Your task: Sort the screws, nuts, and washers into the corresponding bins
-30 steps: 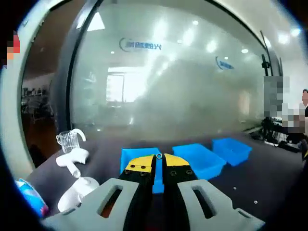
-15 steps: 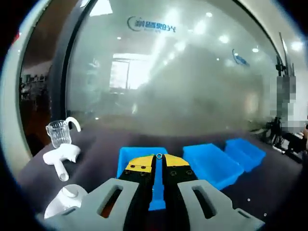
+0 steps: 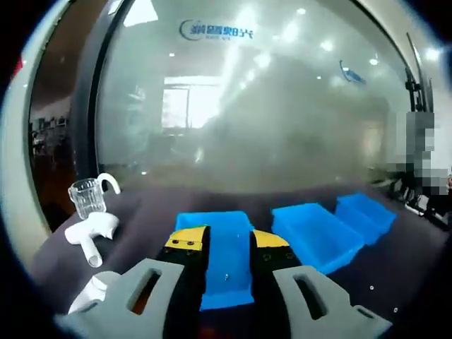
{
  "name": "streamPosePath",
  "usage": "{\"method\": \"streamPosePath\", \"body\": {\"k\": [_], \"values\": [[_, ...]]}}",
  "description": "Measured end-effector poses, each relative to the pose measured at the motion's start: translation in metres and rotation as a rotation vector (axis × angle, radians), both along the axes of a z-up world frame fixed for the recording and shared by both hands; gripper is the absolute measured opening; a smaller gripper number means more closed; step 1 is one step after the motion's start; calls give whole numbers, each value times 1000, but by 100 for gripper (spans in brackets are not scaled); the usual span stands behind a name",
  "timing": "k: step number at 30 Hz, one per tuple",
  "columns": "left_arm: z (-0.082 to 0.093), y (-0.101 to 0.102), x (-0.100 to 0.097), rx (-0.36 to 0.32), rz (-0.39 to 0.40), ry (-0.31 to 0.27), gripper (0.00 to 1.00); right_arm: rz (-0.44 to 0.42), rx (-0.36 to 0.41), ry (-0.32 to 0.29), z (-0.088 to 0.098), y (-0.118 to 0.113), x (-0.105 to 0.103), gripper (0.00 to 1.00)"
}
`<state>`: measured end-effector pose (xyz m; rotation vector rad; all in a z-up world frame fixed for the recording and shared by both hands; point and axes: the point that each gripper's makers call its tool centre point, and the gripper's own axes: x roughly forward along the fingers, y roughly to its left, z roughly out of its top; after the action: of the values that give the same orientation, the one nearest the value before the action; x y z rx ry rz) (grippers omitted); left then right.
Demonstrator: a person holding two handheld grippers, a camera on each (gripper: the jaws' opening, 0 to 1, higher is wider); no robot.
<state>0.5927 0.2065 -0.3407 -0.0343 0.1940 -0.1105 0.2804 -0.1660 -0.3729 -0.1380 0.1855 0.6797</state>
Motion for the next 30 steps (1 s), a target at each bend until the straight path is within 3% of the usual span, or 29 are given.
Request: {"method": "streamPosePath", "body": {"k": [6, 7, 9, 10, 20, 28, 30], "values": [[5, -14, -29, -12, -66, -13, 23, 5, -2, -6, 2, 1, 0, 33], [5, -19, -37, -32, -87, -14, 23, 5, -2, -7, 2, 1, 0, 33], [5, -34, -56, -141, -147, 9, 23, 4, 1, -9, 3, 1, 0, 33], [8, -41, -65, -156, -179, -2, 24, 2, 0, -10, 3, 0, 0, 33], [10, -74, -177, -74, -374, -75, 32, -17, 16, -23, 9, -6, 2, 33], [5, -63, -242, -82, -486, -78, 34, -17, 18, -20, 10, -6, 2, 33], [5, -57, -252, -48, -503, -77, 35, -15, 16, -20, 10, -4, 2, 33]]}}
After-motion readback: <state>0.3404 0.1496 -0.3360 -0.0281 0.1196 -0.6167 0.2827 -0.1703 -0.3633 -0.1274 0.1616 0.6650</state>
